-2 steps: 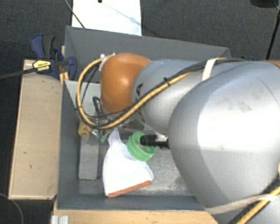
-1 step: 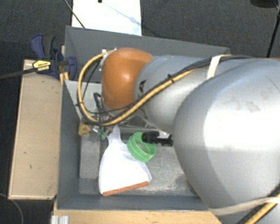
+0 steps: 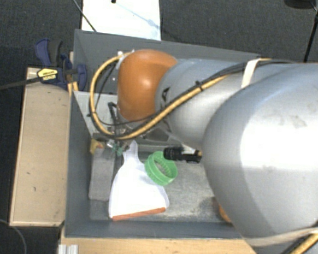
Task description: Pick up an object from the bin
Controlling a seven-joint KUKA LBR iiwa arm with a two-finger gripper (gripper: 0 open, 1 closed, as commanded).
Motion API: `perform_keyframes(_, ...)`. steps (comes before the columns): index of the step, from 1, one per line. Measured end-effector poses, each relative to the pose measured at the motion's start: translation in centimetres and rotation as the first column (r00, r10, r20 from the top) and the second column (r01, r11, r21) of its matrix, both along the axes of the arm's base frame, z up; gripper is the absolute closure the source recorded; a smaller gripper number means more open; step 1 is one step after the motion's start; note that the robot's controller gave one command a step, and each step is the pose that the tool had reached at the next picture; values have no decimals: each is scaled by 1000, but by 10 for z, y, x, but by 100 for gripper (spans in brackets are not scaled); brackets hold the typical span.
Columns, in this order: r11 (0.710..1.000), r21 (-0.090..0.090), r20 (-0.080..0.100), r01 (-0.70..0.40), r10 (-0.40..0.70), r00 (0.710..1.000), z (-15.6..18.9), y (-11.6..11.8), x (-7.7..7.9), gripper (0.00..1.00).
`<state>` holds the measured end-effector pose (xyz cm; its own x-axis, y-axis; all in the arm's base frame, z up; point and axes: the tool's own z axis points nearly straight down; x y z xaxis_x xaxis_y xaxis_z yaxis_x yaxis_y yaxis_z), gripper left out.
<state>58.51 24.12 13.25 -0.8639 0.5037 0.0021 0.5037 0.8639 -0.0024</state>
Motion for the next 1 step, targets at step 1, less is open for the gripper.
perform_keyframes(1, 1000, 0, 1, -1, 1, 1000, 22, 0, 0, 100)
